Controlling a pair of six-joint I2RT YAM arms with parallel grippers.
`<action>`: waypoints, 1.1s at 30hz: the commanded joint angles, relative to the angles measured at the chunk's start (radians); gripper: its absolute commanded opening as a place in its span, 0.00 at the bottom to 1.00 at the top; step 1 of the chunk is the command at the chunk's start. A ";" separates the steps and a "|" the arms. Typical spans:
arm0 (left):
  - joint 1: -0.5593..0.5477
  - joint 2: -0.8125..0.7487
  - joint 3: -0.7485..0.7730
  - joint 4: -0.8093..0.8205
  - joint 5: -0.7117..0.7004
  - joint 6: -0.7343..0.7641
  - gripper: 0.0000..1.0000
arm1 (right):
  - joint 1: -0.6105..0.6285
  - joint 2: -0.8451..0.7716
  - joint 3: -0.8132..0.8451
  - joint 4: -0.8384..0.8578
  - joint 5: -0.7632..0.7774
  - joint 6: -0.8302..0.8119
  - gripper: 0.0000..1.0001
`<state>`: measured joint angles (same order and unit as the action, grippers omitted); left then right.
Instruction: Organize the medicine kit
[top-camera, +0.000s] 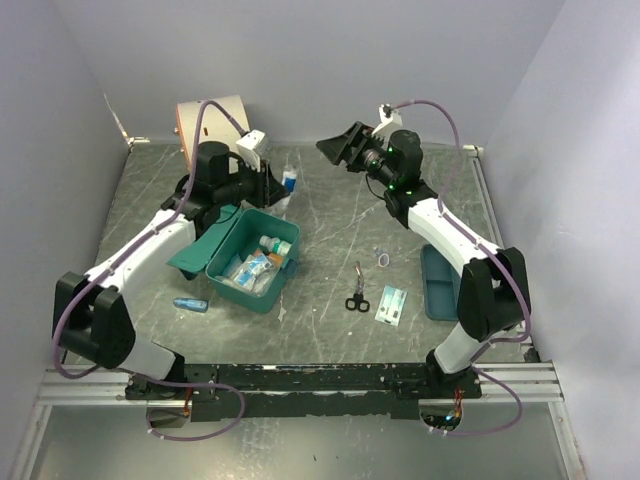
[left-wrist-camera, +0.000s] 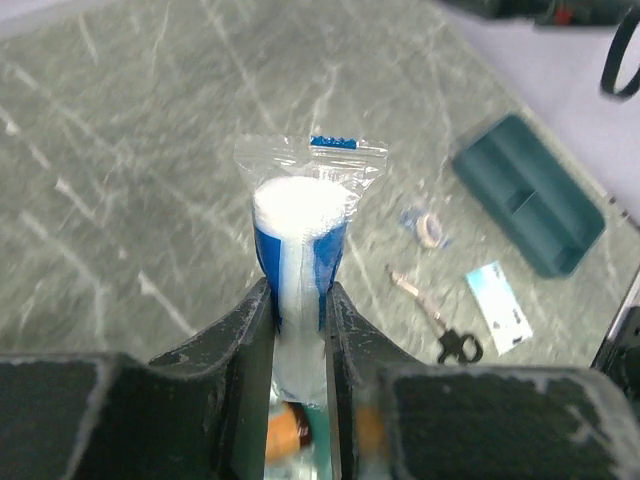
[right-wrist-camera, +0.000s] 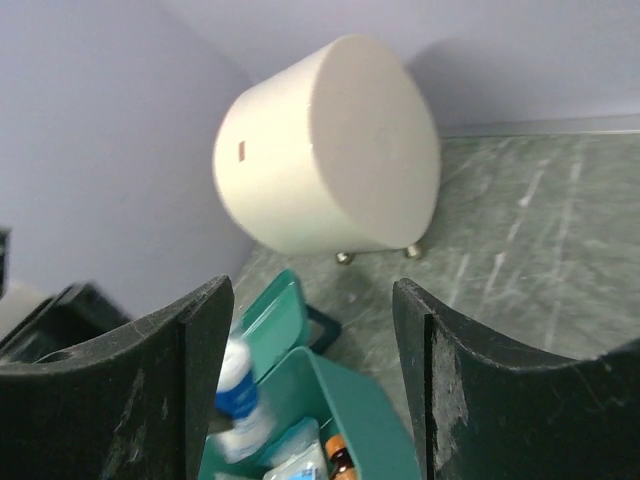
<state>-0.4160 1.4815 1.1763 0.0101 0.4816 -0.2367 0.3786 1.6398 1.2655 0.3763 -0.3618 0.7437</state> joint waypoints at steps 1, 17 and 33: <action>-0.006 -0.103 0.075 -0.361 -0.127 0.210 0.22 | -0.023 -0.028 -0.026 -0.084 0.158 0.007 0.64; -0.051 -0.086 0.049 -0.615 -0.390 0.249 0.22 | -0.053 0.035 -0.051 -0.283 0.339 0.103 0.59; -0.081 0.122 0.061 -0.647 -0.592 0.214 0.17 | -0.086 0.072 -0.082 -0.206 0.258 0.116 0.58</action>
<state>-0.4881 1.5871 1.2011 -0.6090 -0.0193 -0.0067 0.3061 1.7000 1.2076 0.0845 -0.0566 0.8421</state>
